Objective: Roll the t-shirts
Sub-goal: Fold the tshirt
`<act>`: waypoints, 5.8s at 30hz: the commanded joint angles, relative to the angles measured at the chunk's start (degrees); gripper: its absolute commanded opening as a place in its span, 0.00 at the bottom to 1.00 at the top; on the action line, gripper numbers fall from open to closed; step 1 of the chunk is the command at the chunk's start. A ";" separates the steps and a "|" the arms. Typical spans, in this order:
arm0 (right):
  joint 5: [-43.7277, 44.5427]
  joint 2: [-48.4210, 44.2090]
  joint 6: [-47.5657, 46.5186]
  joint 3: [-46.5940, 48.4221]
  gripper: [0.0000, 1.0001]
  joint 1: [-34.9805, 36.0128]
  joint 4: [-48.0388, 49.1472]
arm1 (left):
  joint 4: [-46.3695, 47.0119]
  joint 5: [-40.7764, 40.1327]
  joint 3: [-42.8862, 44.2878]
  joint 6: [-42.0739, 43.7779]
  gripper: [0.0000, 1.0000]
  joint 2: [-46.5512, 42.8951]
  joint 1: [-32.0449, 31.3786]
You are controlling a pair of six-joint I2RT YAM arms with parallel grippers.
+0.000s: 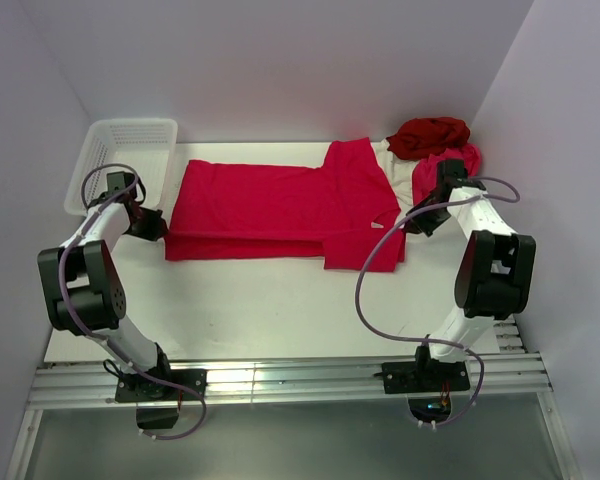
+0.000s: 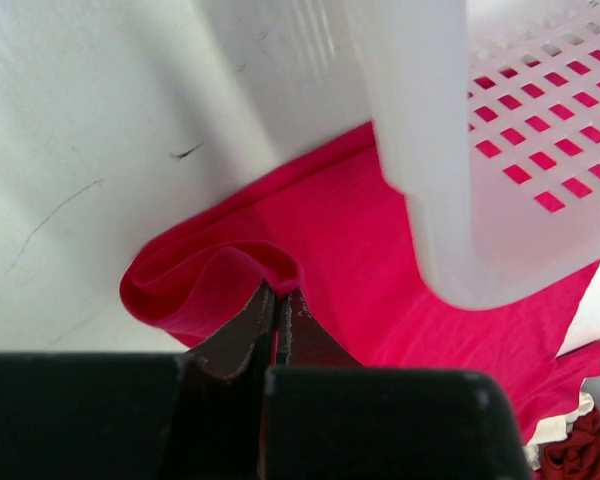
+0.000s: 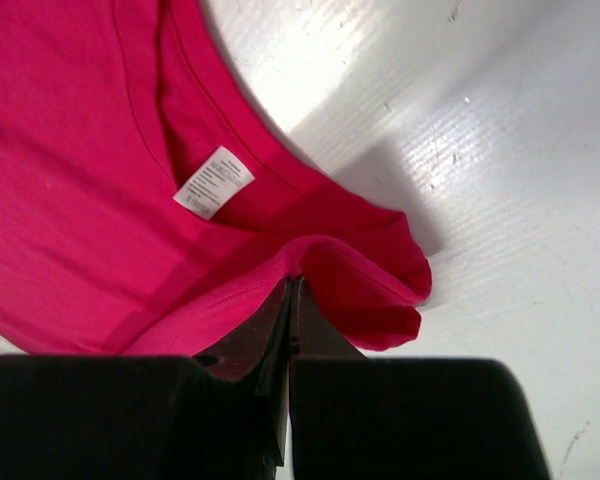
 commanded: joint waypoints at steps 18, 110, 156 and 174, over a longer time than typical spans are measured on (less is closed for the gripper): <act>1.89 5.04 -1.58 9.65 0.50 -0.78 3.26 | 2.85 1.31 10.32 1.26 0.57 4.94 -0.97; 3.74 -22.31 -5.79 -29.63 0.44 -2.54 6.78 | 8.48 -6.16 -33.88 7.59 0.10 -23.54 -12.57; -0.21 -23.28 -7.56 -29.12 0.20 7.13 5.29 | -0.05 2.63 -9.53 13.75 0.51 -17.48 -23.55; -8.21 -9.39 -3.78 -8.71 0.33 6.60 -2.10 | -1.10 1.31 -8.39 11.38 0.49 -16.87 -27.77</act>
